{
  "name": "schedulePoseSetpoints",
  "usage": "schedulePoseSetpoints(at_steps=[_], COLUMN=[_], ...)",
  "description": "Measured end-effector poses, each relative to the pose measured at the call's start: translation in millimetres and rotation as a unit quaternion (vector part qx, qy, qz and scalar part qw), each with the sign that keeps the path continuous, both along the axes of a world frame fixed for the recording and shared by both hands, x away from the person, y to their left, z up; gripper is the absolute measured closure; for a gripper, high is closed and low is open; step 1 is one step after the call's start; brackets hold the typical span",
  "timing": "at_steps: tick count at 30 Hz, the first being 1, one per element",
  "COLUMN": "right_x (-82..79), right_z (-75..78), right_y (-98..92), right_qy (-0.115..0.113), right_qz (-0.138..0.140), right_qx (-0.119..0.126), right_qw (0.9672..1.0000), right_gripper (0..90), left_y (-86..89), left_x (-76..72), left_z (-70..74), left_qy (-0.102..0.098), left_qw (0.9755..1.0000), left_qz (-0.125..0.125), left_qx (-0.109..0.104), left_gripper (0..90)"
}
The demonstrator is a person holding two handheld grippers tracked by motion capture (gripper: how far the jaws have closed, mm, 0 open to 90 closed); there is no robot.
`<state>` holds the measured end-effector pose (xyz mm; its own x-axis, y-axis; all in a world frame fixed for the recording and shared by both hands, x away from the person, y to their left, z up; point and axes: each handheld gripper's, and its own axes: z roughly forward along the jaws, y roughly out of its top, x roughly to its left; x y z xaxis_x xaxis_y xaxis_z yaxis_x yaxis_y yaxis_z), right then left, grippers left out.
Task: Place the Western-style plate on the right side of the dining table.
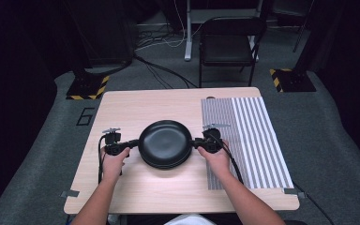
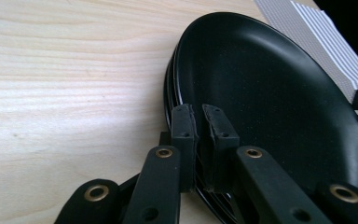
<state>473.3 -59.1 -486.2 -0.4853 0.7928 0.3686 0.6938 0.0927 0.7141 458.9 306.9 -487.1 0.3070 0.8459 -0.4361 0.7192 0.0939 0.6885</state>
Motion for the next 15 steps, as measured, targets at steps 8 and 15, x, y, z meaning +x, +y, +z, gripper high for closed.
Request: schedulePoseSetpoints(at_steps=[8,15], right_x=[4.7,10.0], right_z=[-9.3,-14.4], right_y=[-0.3,-1.5], right_qy=[0.033,0.067], right_qz=[-0.015,-0.033], right_qx=[0.031,0.07], right_qw=[0.9989,0.9948], right_gripper=[69.7,71.7], left_y=[-4.7,-4.3], left_x=[-0.5,0.7], left_z=[-3.1,-3.6], left_qy=[0.013,0.025], left_qw=[0.9999,0.9994], left_qz=[-0.003,0.015], left_qx=[-0.004,-0.021], left_gripper=[80.0,81.4])
